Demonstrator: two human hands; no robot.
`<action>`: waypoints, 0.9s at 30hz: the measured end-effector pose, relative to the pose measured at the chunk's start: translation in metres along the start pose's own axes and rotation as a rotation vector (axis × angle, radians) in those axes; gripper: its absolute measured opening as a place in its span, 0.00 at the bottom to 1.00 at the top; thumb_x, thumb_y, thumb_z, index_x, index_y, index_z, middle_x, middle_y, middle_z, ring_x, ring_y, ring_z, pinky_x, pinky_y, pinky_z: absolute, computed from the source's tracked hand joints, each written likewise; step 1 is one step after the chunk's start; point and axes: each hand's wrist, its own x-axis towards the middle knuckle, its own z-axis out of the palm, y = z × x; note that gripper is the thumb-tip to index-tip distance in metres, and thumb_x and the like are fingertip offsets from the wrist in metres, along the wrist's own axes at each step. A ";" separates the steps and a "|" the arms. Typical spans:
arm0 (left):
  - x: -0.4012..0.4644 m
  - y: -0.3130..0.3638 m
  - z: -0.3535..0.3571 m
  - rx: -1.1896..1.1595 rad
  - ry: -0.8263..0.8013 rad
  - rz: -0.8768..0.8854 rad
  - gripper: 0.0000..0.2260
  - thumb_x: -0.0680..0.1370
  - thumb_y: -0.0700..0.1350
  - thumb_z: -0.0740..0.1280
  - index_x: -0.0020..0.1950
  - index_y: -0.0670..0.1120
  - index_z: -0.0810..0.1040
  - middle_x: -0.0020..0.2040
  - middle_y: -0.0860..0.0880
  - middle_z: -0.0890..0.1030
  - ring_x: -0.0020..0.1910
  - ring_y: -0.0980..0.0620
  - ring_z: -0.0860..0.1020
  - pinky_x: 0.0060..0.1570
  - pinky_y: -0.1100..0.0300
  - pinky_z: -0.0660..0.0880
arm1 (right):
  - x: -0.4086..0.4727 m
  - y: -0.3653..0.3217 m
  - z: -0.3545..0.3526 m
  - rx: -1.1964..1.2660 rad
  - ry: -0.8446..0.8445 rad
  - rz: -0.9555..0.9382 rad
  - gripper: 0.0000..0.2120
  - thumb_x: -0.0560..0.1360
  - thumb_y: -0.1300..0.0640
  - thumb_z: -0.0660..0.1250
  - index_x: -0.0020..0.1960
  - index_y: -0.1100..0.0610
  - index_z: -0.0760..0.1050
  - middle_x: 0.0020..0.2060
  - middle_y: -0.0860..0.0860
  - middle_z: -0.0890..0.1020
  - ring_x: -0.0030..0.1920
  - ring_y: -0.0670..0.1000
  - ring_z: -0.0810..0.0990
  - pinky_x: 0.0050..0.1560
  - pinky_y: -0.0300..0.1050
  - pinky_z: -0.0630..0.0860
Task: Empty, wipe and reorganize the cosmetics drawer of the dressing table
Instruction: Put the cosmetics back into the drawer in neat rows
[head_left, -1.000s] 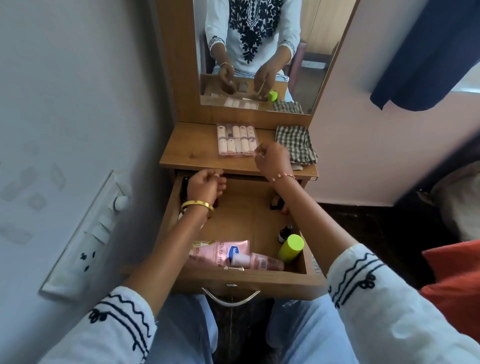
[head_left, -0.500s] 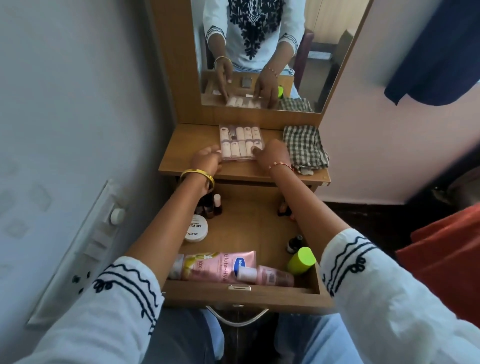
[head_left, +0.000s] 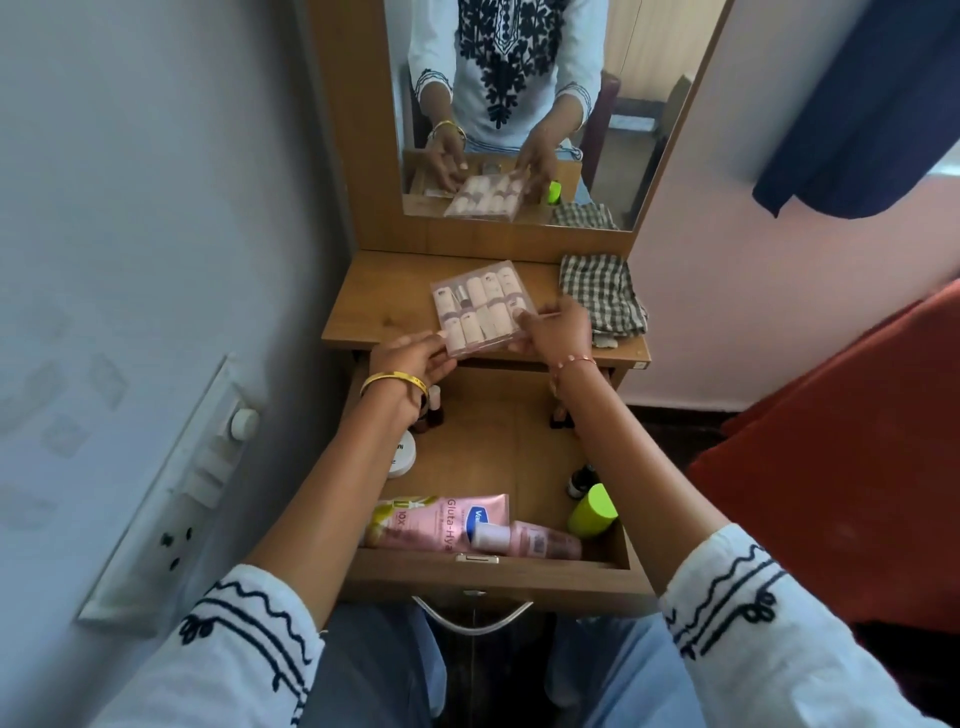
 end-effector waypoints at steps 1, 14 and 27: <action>-0.004 -0.001 -0.001 0.002 -0.001 0.001 0.16 0.75 0.35 0.66 0.62 0.34 0.71 0.40 0.44 0.79 0.37 0.51 0.79 0.34 0.65 0.79 | -0.005 0.000 -0.002 0.056 -0.003 0.005 0.10 0.74 0.63 0.67 0.48 0.59 0.66 0.46 0.59 0.80 0.28 0.48 0.79 0.24 0.34 0.76; -0.089 -0.036 -0.034 0.063 -0.056 -0.020 0.08 0.77 0.37 0.63 0.55 0.39 0.76 0.42 0.45 0.81 0.40 0.51 0.80 0.37 0.63 0.80 | -0.108 0.036 -0.025 0.309 -0.079 0.093 0.06 0.76 0.65 0.64 0.51 0.59 0.68 0.48 0.59 0.80 0.33 0.50 0.80 0.28 0.36 0.78; -0.075 -0.073 -0.051 0.434 -0.053 -0.157 0.06 0.77 0.37 0.62 0.43 0.38 0.77 0.37 0.43 0.80 0.31 0.50 0.81 0.37 0.57 0.81 | -0.132 0.081 -0.024 0.168 -0.069 0.311 0.10 0.78 0.63 0.61 0.57 0.58 0.65 0.45 0.57 0.80 0.29 0.49 0.78 0.25 0.37 0.76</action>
